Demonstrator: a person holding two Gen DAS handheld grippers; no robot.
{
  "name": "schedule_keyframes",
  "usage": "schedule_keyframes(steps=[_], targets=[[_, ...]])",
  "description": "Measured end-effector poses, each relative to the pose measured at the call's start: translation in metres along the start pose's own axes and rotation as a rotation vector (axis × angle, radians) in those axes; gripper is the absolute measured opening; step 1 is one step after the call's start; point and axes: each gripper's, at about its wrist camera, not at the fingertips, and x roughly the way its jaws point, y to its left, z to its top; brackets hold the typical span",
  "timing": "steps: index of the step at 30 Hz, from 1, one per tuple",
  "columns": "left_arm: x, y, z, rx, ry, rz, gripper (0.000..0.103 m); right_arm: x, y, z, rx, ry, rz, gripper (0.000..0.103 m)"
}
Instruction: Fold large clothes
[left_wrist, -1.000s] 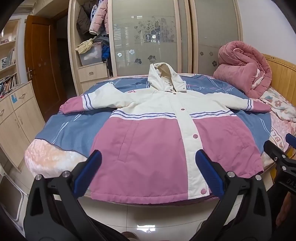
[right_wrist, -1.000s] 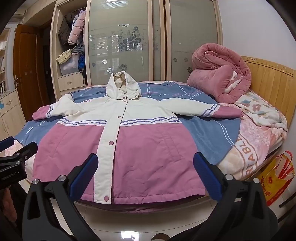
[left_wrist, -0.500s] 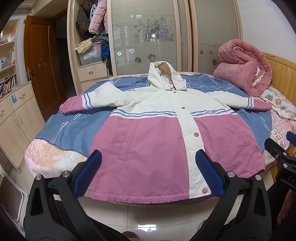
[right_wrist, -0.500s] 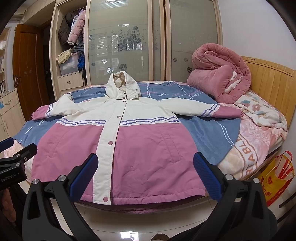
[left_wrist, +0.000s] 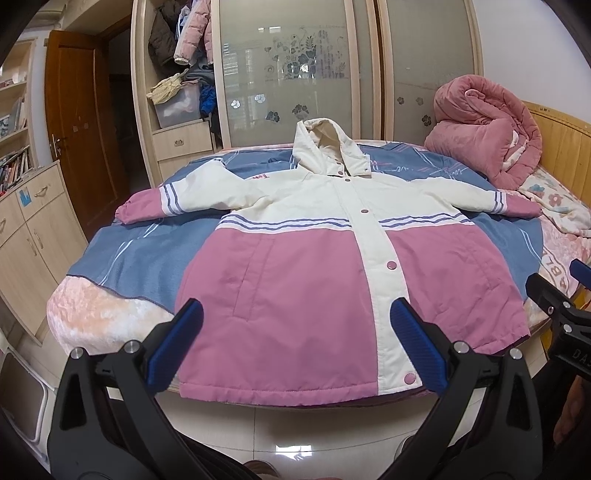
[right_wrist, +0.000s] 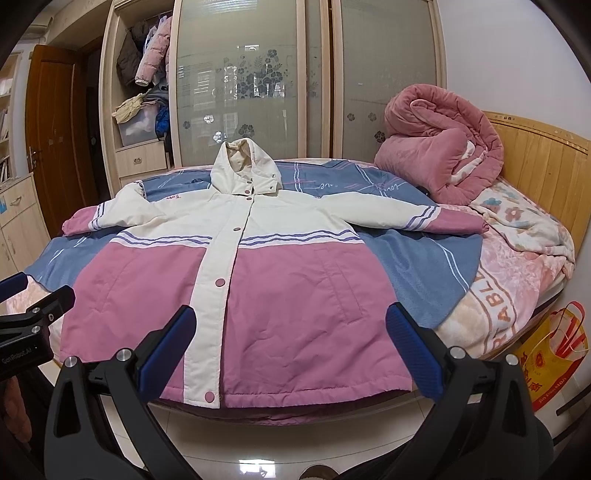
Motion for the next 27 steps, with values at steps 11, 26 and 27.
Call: schedule_keyframes(steps=[11,26,27], targets=[[0.012,0.004,0.000,-0.064,0.039,-0.046,0.101,0.013,0.002,0.000,-0.009,0.018,0.009,0.102],[0.034,0.000,-0.002,-0.046,0.038,-0.106,0.101,0.031,0.005,0.000,-0.009,0.025,0.013,0.102],[0.040,0.002,-0.002,-0.043,0.074,-0.115,0.101,0.034,0.005,0.000,-0.012,0.028,0.011,0.102]])
